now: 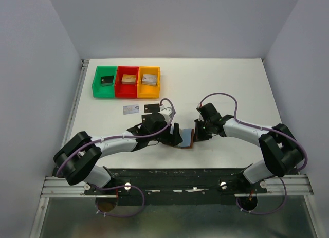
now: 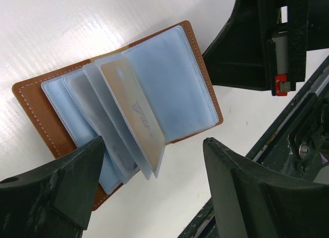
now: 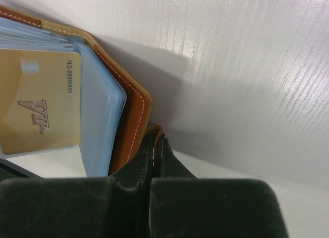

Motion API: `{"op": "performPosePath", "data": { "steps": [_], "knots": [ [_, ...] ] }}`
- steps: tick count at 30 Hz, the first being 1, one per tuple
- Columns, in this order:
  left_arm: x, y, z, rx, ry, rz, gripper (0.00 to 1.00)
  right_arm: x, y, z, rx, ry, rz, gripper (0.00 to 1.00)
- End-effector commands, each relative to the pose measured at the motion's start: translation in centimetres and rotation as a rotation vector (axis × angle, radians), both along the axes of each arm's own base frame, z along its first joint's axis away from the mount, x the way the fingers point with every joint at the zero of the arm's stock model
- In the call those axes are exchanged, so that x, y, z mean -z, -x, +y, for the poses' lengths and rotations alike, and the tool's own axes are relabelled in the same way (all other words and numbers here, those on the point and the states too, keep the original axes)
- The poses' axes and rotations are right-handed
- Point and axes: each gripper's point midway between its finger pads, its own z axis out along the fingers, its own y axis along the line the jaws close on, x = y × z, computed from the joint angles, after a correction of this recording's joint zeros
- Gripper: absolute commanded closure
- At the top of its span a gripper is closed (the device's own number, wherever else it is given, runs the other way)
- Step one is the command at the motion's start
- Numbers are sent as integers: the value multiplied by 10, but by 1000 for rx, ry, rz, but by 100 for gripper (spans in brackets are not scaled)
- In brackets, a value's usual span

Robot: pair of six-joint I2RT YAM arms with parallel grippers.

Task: Take the credit cards out of the card holder
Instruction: Remove the credit card from the card holder.

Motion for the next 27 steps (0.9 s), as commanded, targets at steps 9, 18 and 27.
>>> {"op": "performPosePath", "data": {
  "steps": [9,18,27],
  "knots": [
    [34,-9,39,-205,-188,41,32,-13,-8,-13,10,64,-67,95],
    [23,-18,55,-284,-211,-15,34,-42,-11,-30,21,133,-132,63],
    [15,-30,40,-215,-229,-68,33,-112,-19,-6,-14,-55,-279,58]
  ]
}}
